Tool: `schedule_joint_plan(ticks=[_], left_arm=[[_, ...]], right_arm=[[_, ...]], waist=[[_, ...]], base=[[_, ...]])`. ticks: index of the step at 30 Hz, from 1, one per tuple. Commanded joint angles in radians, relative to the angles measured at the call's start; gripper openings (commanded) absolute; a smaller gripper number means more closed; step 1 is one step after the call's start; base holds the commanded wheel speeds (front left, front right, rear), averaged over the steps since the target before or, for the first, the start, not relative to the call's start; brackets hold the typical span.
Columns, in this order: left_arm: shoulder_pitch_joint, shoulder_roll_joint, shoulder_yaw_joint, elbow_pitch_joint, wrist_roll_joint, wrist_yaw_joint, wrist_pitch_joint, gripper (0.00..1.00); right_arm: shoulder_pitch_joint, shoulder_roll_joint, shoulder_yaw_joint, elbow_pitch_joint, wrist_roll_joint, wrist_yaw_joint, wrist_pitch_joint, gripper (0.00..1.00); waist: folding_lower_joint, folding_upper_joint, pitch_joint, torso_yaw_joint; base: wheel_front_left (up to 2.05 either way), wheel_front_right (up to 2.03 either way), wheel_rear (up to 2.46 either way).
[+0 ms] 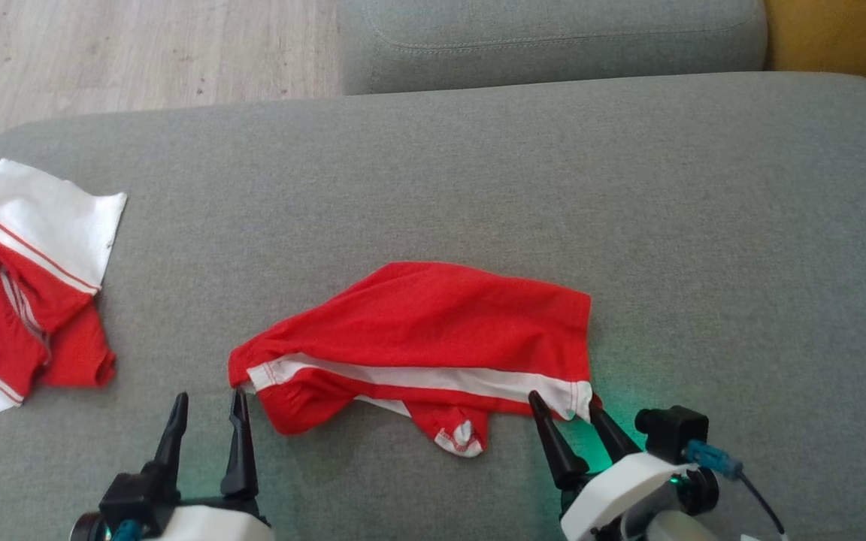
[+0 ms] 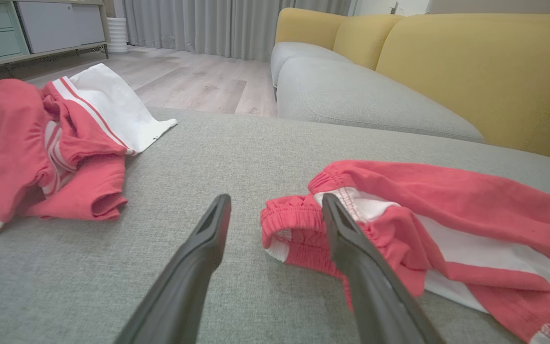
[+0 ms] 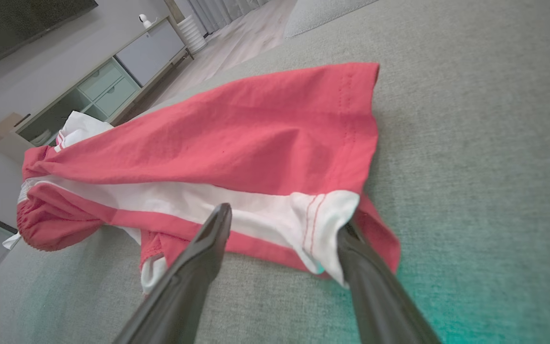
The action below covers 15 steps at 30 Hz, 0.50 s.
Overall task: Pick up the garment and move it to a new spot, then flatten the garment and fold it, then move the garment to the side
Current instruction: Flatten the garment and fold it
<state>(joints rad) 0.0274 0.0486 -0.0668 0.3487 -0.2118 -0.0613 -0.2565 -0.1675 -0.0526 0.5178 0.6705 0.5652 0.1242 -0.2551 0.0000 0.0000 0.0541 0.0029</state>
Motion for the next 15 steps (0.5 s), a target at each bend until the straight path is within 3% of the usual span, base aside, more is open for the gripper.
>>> schedule_joint_plan(ticks=[1, 6, 7, 9, 10, 15], left_arm=[[-0.033, 0.002, 0.023, -0.026, -0.01, 0.002, -0.005, 1.0], [-0.035, 0.002, 0.021, -0.021, -0.012, 0.0, -0.005, 1.0], [-0.036, 0.002, 0.02, -0.02, -0.011, -0.001, -0.005, 1.0], [-0.039, 0.002, 0.019, -0.018, -0.011, -0.003, -0.005, 1.0], [-0.041, 0.002, 0.019, -0.017, -0.011, -0.003, -0.005, 1.0], [-0.044, 0.002, 0.016, -0.026, -0.03, -0.013, -0.005, 1.0]], right_arm=[[-0.013, -0.007, 0.02, -0.026, 0.008, 0.007, -0.007, 1.0], [-0.045, -0.008, 0.033, 0.021, 0.024, 0.007, -0.007, 1.0], [-0.055, -0.007, 0.038, 0.032, 0.026, 0.007, -0.007, 0.9], [-0.074, -0.006, 0.046, 0.056, 0.029, 0.007, -0.007, 0.16], [-0.083, -0.005, 0.047, 0.065, 0.028, 0.007, -0.007, 0.0], [-0.094, -0.008, -0.013, 0.079, 0.005, 0.007, -0.007, 0.0]], waist=[[0.0, 0.0, 0.0, 0.0], [0.0, 0.0, 0.002, 0.0], [0.0, 0.0, 0.003, 0.001], [0.0, 0.0, 0.003, 0.003], [0.0, 0.0, 0.003, 0.003], [0.0, 0.0, 0.002, 0.008]], base=[[0.0, 0.0, 0.0], [0.0, 0.0, 0.0], [0.0, 0.0, 0.0], [0.0, 0.0, 0.0], [0.0, 0.0, 0.0], [0.0, 0.0, 0.0]])
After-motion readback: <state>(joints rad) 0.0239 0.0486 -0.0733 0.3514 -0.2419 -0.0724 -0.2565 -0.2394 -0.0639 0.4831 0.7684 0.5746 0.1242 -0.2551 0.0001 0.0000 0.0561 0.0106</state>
